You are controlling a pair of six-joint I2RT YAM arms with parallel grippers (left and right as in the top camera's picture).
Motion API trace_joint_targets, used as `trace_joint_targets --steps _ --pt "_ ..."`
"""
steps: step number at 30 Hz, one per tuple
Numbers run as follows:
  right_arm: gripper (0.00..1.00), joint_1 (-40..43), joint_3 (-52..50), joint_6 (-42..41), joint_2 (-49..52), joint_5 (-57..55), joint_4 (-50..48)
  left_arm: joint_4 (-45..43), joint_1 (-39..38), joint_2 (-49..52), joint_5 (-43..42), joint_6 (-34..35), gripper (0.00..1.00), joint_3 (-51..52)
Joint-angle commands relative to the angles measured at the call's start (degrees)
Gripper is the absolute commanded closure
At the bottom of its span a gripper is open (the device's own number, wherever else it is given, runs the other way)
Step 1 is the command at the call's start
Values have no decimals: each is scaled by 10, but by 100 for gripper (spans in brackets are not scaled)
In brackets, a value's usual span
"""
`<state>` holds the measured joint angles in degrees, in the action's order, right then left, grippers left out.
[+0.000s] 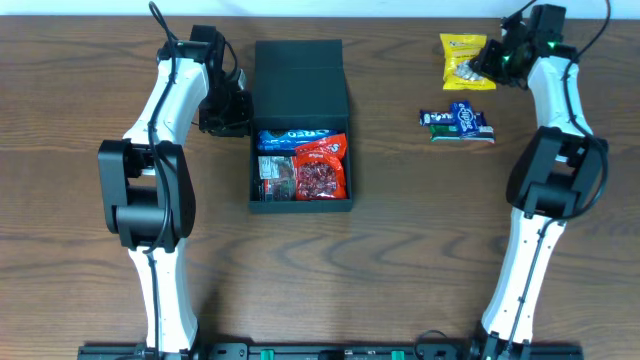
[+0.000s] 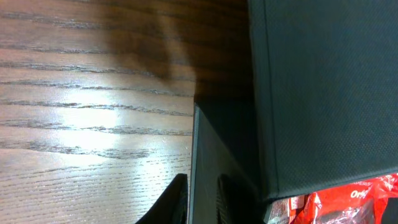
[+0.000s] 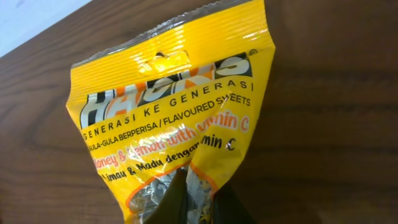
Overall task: Pack container
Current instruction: 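Grasp the yellow HACKS bag by its top with the right gripper, then carry the yellow bag with the right gripper over the box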
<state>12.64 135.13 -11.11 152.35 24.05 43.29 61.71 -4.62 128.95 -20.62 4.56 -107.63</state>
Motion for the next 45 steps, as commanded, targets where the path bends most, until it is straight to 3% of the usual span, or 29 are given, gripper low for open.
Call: trace_joint_targets --steps 1,14,22,29,34,38,43,45 --pt "99 -10 26 5 39 -36 43 6 0 6 0 4 83 3" --pt "99 -44 448 5 31 -35 329 10 12 6 17 3 83 -42" --pt "99 -103 444 5 -92 -43 438 58 43 5 21 1 84 -138" --pt "99 -216 443 -37 -134 -52 496 94 76 5 22 -4 84 -203" --pt "98 -291 424 -16 -136 -129 540 114 88 4 22 -33 84 -223" --pt "98 -312 357 12 -207 -131 540 115 92 4 11 -33 84 -223" --pt "98 -303 57 46 -372 -170 533 112 95 4 11 -33 83 -223" --pt "98 -291 -71 45 -436 -181 479 105 96 4 11 -33 83 -223"
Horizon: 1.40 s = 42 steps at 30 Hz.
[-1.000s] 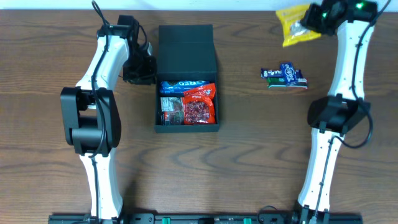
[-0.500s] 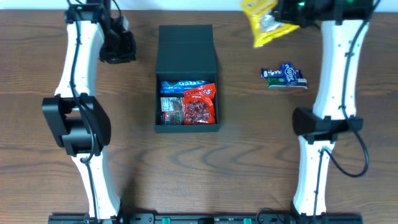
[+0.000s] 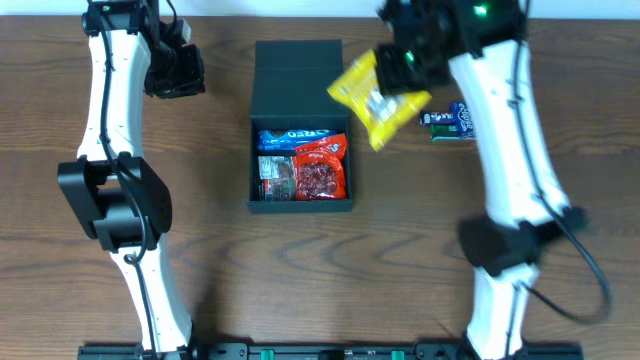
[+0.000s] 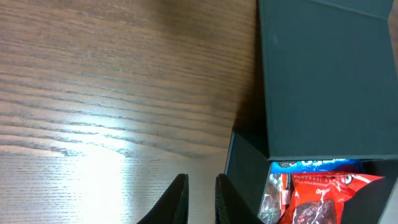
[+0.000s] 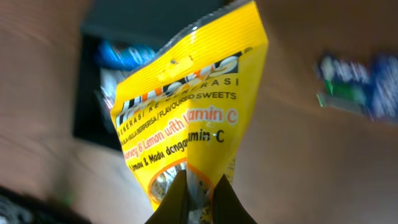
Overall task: Pack container
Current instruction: 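Carry the yellow bag with the right gripper over the box, then lower the yellow bag into the box's left side and release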
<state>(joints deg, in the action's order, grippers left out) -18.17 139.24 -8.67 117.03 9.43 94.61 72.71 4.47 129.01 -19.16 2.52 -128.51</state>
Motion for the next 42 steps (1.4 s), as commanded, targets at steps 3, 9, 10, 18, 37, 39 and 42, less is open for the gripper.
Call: trace_joint_targets --steps 3,9,10,18,37,39,42 --pt "98 9 -252 10 -147 35 -187 -12 4 3 -3 -13 83 -15" --pt "98 -87 -419 -143 -146 73 -471 -14 4 3 -3 -12 83 -15" --pt "99 -96 -437 -155 -143 84 -501 -14 4 3 -3 -12 83 -15" --pt "98 -159 -530 -265 -97 102 -694 -16 4 3 -3 -12 82 -15" --pt "98 -194 -546 -422 -31 61 -704 -23 4 3 -4 -8 80 -14" --pt "98 -194 -547 -428 -30 58 -695 -23 4 3 -4 -8 80 -14" --pt "98 -196 -547 -439 -28 57 -690 -23 4 3 -4 -8 81 -14"
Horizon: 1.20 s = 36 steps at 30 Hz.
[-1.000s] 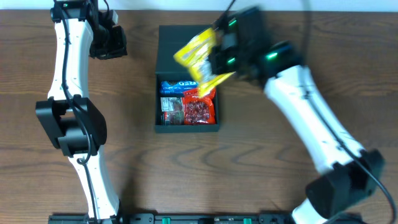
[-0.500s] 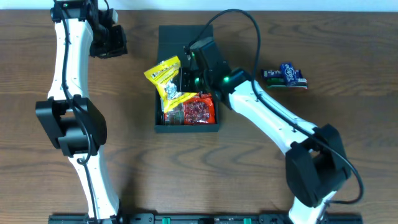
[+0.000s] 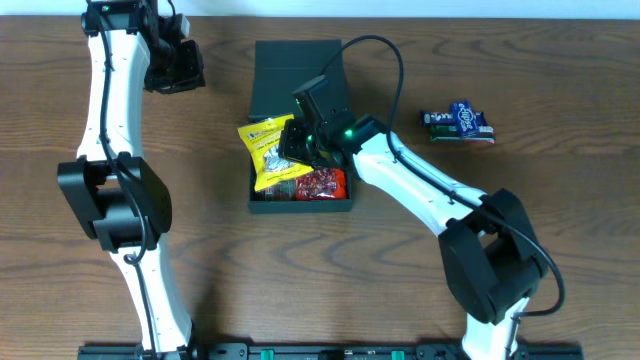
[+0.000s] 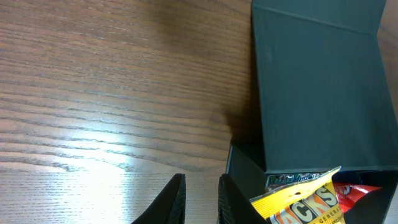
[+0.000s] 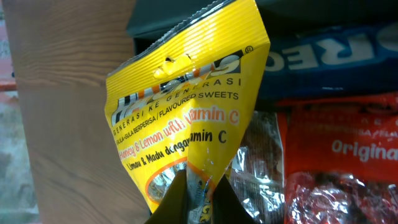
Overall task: Pack container
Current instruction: 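Lower the yellow bag into the box's left side and release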
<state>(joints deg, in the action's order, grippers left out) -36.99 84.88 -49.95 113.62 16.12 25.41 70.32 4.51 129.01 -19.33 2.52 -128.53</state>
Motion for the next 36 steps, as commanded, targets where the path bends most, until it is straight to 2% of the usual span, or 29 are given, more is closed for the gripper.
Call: trace_joint_targets --steps 1,6,13,15,18,19,24,30,31,32,34,35,36 --pt "98 -8 -3 -36 7 -15 7 1 4 3 -2 -8 80 -14" --pt "98 -14 -3 -68 9 -36 19 1 4 3 -2 -8 81 -14" --pt "98 -29 -3 -68 16 -67 19 1 4 3 -2 -8 80 -14" --pt "83 -32 -3 -68 19 -69 23 1 4 3 -2 -8 81 -14" --pt "12 -32 -3 -68 19 -69 29 1 4 3 -2 -8 80 -14" --pt "1 -30 -3 -66 18 -69 29 1 4 3 -2 -8 81 -14" --pt "1 -16 -2 -29 4 -67 29 2 4 3 -2 -8 80 -14" --pt "1 1 -2 35 -59 -78 29 1 4 3 -2 -8 80 -14" --pt "2 2 -2 60 -73 -77 29 1 4 3 -2 -8 80 -14" --pt "14 3 -2 85 -83 -77 30 1 4 3 -2 -8 80 -14" --pt "62 3 -2 132 -103 -77 35 1 4 3 -2 -8 80 -14" --pt "98 2 -2 149 -108 -76 37 1 4 3 -2 -8 80 -14" --pt "99 0 -2 164 -109 -66 40 1 4 3 -2 -8 80 -14"
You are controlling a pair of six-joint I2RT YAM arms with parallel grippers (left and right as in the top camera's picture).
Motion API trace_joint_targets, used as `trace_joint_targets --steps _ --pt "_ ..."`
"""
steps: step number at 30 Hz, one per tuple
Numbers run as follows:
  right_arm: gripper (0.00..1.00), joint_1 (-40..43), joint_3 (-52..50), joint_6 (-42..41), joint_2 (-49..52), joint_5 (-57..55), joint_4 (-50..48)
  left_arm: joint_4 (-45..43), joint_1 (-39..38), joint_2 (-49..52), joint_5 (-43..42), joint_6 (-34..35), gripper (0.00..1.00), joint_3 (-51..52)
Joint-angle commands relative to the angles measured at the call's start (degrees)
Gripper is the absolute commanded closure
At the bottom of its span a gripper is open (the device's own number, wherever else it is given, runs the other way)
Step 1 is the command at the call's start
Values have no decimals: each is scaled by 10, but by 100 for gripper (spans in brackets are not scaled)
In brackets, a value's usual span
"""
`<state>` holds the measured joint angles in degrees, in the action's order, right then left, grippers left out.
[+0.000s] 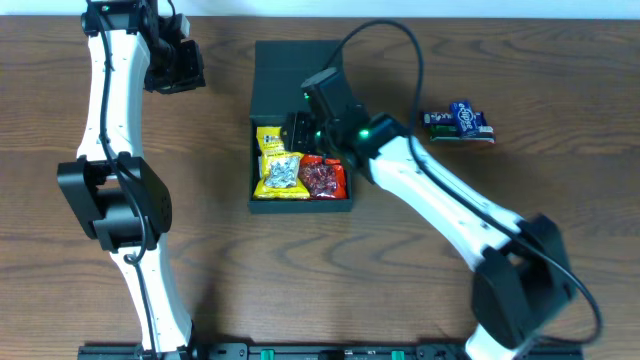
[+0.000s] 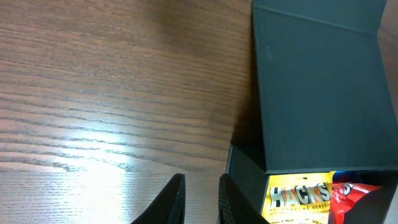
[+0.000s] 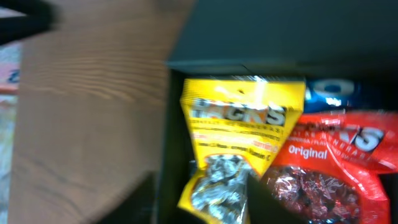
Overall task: Pack container
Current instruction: 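Lower the yellow bag into the box's left side and release, then move the right gripper to the blue Eclipse mint tin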
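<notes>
The black box (image 1: 300,207) stands mid-table with its lid (image 1: 298,65) folded back. In its left half lies the yellow sweets bag (image 1: 278,160), beside a red snack bag (image 1: 326,178) and a blue packet (image 3: 336,87). My right gripper (image 1: 297,130) hovers over the box's far end, open and empty. In the right wrist view its blurred fingers stand either side of the yellow bag (image 3: 239,143). My left gripper (image 1: 178,72) is far left of the box over bare wood, holding nothing. A narrow gap shows between its fingers (image 2: 177,193).
Blue snack packs (image 1: 458,120) lie on the table to the right of the box. The table's far edge runs just behind the lid and the left arm. In the left wrist view the lid (image 2: 317,93) fills the right side.
My right gripper has opened and let go of the yellow bag, which now lies flat in the box's left half. The gripper has drawn back toward the lid. The left arm is unchanged.
My right gripper was shut on the yellow bag at the table's far right, with my left gripper at the box's left wall. Then the bag hung near the box and the left arm stood far left. Then the bag was over the box, and now it lies inside.
</notes>
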<state>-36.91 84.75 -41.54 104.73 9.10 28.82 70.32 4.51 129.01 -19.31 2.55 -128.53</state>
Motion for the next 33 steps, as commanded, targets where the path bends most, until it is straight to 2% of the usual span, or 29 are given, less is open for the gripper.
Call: trace_joint_targets --steps 1,6,9,19,29,33 --pt "99 -1 -1 88 -19 13 11 0 4 3 -2 -9 80 -14" --pt "99 -1 -1 92 23 27 49 -3 4 3 -2 -9 80 -14" --pt "98 -3 -1 115 59 73 43 -3 4 3 -2 -9 80 -14" --pt "99 -4 -1 115 166 88 40 -3 4 3 -2 -9 80 -14" --pt "99 -3 -1 166 178 111 2 -3 3 3 -2 -9 79 -14" --pt "99 9 14 168 163 123 23 -3 3 3 -2 -9 79 -14"
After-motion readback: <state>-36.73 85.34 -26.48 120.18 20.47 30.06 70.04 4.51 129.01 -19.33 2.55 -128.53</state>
